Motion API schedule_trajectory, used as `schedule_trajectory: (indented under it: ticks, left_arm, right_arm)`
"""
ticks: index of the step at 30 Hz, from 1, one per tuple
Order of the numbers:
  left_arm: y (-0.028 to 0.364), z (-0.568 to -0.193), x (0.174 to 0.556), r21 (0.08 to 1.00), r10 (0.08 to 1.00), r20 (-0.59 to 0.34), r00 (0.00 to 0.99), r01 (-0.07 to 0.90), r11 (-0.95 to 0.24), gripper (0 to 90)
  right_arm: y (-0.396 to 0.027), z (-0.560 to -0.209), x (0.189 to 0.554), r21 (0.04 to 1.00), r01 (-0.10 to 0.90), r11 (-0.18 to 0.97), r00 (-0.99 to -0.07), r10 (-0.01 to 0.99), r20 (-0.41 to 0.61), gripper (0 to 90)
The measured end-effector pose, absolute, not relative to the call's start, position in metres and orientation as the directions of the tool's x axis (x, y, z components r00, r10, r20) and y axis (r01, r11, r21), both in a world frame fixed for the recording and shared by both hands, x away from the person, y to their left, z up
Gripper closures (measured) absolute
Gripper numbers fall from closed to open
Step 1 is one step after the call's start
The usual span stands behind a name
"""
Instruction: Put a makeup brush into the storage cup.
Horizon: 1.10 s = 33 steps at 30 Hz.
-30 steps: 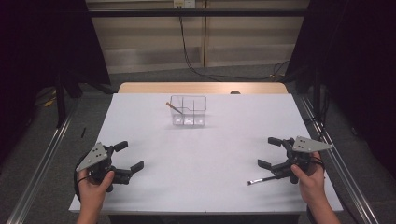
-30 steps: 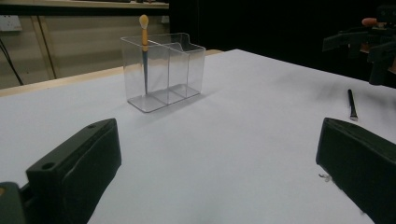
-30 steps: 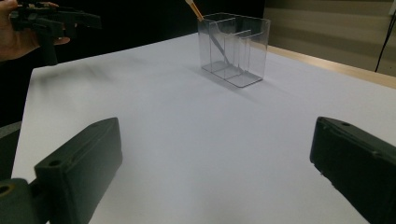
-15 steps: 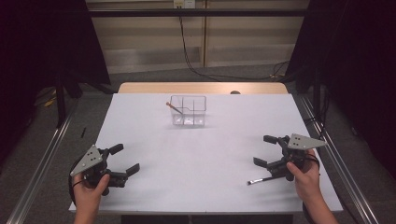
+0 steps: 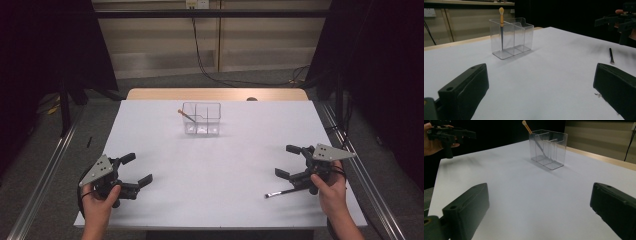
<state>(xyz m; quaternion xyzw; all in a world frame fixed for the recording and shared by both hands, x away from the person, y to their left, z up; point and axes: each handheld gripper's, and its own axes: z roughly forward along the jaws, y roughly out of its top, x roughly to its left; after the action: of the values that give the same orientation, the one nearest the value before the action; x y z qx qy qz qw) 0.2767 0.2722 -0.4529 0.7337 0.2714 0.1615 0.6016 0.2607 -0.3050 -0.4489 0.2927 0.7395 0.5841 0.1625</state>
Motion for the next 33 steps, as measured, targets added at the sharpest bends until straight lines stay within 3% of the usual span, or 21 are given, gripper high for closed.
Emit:
schedule_trajectory:
  ticks: [33]
  left_arm:
    - [0.2629,-0.4472,0.2826,0.977,0.571,-0.078,0.817,0.177,-0.119,0.0]
  right_arm:
    - [-0.3023,-0.4481,0.2594,0.944,0.267,0.192,-0.77,0.632,0.089,1.9]
